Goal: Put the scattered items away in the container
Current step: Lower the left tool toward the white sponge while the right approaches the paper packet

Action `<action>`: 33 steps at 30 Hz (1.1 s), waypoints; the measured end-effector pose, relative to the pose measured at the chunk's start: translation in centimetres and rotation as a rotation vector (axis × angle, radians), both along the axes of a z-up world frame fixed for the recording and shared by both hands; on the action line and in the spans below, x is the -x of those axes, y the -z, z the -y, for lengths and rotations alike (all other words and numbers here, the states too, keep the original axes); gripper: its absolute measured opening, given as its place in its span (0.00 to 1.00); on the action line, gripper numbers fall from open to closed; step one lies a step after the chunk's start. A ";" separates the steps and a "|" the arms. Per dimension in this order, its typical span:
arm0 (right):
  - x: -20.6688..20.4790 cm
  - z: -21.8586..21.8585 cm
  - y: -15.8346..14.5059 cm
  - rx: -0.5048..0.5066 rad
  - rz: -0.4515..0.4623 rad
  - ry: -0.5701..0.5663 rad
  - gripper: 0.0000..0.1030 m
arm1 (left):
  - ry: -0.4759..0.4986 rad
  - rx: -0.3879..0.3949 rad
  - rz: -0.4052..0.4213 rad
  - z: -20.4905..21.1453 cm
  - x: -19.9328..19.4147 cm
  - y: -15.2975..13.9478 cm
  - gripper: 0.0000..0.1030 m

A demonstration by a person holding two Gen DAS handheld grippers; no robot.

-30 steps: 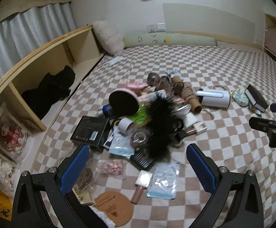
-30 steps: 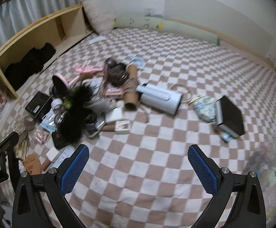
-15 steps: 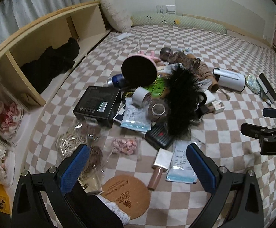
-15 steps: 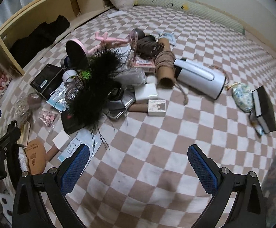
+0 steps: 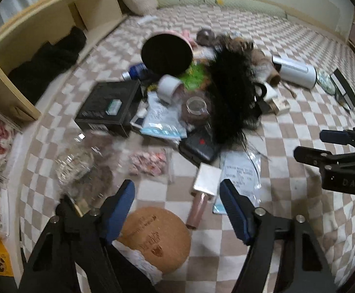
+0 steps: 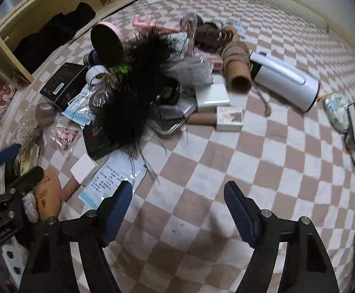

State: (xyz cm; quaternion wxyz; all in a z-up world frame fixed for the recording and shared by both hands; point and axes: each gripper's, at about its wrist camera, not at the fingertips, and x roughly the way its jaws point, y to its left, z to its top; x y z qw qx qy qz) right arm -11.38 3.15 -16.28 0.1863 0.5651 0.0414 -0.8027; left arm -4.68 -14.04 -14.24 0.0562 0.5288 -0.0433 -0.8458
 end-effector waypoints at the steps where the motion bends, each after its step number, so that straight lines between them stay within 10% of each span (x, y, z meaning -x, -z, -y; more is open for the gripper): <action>1: -0.1 0.1 0.3 0.001 0.010 -0.004 0.75 | 0.003 -0.006 0.013 -0.1 0.1 0.3 0.69; 33: 1.1 -1.5 2.8 0.033 0.143 0.077 0.62 | -0.032 -0.035 0.231 -2.1 5.1 7.1 0.48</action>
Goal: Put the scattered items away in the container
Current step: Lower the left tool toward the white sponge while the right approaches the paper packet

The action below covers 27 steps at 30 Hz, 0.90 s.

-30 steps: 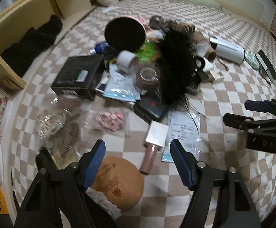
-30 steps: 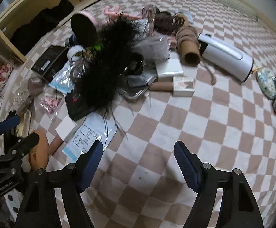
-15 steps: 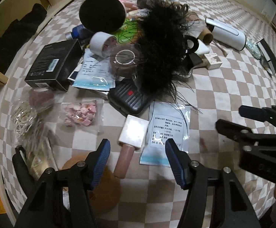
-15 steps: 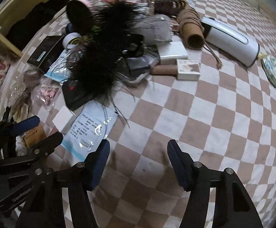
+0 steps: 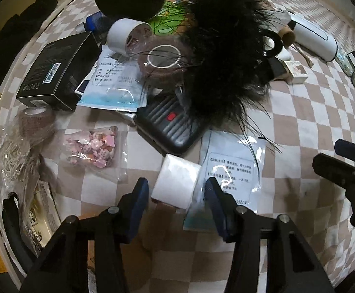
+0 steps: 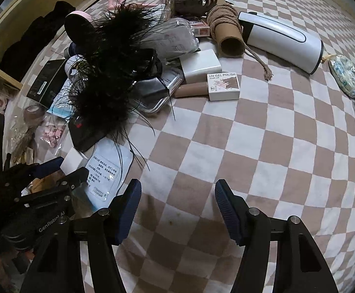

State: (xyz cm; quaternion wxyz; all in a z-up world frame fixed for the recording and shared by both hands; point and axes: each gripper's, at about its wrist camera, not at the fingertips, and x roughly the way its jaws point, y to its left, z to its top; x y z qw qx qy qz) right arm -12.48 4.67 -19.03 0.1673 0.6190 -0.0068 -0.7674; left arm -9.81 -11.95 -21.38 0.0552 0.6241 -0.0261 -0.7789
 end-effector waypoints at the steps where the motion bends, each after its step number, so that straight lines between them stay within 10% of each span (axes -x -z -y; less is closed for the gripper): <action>1: 0.0 0.0 0.1 0.003 0.002 0.001 0.62 | -0.002 0.003 -0.002 0.1 0.0 0.0 0.48; 27: 0.2 4.0 4.3 0.330 0.233 0.029 0.62 | -0.038 0.045 -0.034 4.1 -2.2 0.3 0.45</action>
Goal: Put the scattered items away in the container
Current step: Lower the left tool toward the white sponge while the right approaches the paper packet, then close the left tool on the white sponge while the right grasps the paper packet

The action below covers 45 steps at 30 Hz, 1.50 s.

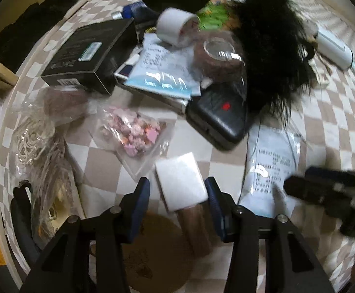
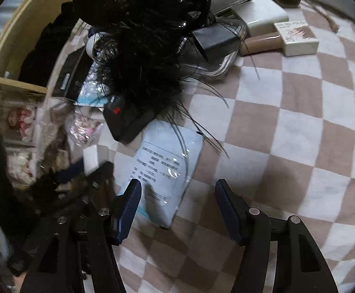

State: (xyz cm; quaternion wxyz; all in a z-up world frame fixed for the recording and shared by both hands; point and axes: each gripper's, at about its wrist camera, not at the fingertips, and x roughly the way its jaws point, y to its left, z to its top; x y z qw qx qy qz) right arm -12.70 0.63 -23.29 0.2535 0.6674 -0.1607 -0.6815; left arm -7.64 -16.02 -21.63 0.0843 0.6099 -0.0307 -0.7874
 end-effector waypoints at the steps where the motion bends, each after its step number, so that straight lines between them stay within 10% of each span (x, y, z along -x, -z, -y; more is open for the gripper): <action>1: 0.3 -0.2 0.3 0.031 0.022 0.023 0.62 | 0.004 -0.003 -0.002 0.1 -0.1 -0.1 0.45; 15: 1.6 -1.7 1.5 0.331 0.191 0.154 0.35 | 0.023 -0.027 -0.012 0.9 -0.9 -0.3 0.45; 45: 0.9 3.2 1.0 0.139 0.043 0.041 0.19 | 0.007 -0.070 -0.018 0.1 -0.3 -0.3 0.34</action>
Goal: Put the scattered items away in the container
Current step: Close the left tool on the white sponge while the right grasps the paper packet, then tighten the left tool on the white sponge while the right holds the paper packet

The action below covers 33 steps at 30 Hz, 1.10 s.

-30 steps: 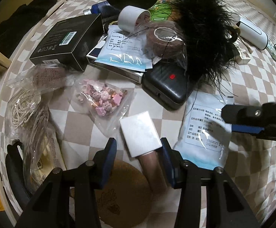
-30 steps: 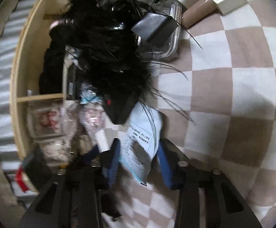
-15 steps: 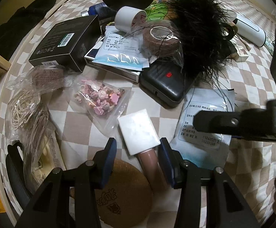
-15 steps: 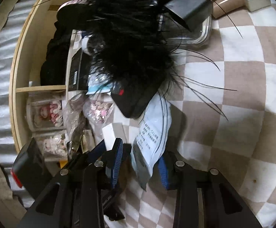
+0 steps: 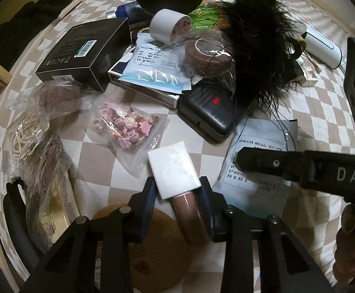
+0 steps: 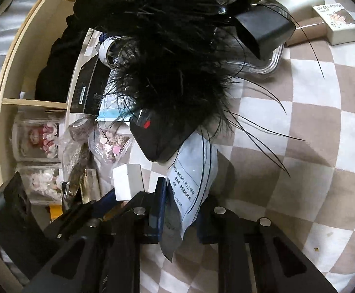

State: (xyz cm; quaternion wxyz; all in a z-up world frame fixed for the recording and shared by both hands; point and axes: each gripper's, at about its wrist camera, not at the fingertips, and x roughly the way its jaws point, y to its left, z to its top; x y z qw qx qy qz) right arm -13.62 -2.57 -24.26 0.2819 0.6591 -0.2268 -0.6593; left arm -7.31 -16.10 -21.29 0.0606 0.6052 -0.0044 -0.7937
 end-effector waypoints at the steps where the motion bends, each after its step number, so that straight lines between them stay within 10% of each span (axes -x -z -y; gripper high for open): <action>1: 0.0 0.0 -0.1 -0.004 -0.006 -0.005 0.19 | -0.003 -0.002 -0.001 0.1 0.0 0.0 0.34; 33: -0.7 -0.2 -1.6 -0.097 -0.126 -0.084 0.14 | -0.099 -0.065 -0.013 1.2 1.8 -0.6 0.32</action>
